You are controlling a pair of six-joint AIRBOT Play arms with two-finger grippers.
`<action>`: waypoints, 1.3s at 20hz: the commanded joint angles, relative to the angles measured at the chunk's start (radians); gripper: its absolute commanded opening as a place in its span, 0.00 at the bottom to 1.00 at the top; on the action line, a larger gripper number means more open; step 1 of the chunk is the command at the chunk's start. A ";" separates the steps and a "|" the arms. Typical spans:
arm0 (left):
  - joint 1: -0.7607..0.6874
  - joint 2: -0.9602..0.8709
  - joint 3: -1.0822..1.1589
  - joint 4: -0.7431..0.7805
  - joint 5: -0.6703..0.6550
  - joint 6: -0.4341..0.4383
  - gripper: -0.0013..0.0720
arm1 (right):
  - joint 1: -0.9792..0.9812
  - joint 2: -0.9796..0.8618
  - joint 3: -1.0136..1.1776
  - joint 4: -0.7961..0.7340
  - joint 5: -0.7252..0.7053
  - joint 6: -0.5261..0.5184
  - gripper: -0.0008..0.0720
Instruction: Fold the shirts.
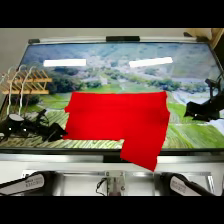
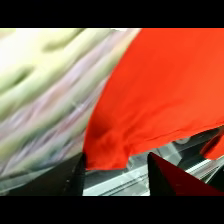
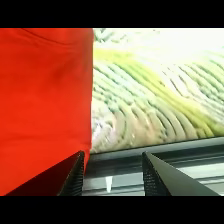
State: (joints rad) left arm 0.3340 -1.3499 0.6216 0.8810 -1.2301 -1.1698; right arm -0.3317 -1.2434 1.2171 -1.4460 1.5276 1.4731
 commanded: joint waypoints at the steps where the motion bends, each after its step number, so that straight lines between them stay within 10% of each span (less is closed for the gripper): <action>1: -0.047 0.001 -0.031 -0.020 0.108 0.013 0.51 | -0.003 0.005 -0.003 0.008 0.000 0.000 0.71; 3: -0.094 0.002 -0.030 -0.026 0.125 -0.008 0.06 | -0.003 0.005 -0.027 0.018 0.017 -0.012 0.71; 21: -0.087 0.094 -0.028 -0.029 0.093 -0.029 0.06 | 0.043 0.005 -0.621 0.277 -0.262 -0.177 0.70; 23: -0.087 0.094 -0.028 -0.029 0.097 -0.027 0.06 | 0.043 0.005 -0.621 0.292 -0.276 -0.176 0.40; 25: -0.087 0.094 -0.028 -0.029 0.108 -0.027 0.06 | 0.043 0.005 -0.621 0.310 -0.298 -0.177 0.34; 26: -0.087 0.094 -0.028 -0.029 0.111 -0.019 0.06 | 0.043 0.005 -0.621 0.321 -0.298 -0.177 0.10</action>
State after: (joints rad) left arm 0.2462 -1.2564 0.5930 0.8551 -1.1294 -1.1973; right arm -0.2890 -1.2388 0.5999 -1.1595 1.2530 1.2976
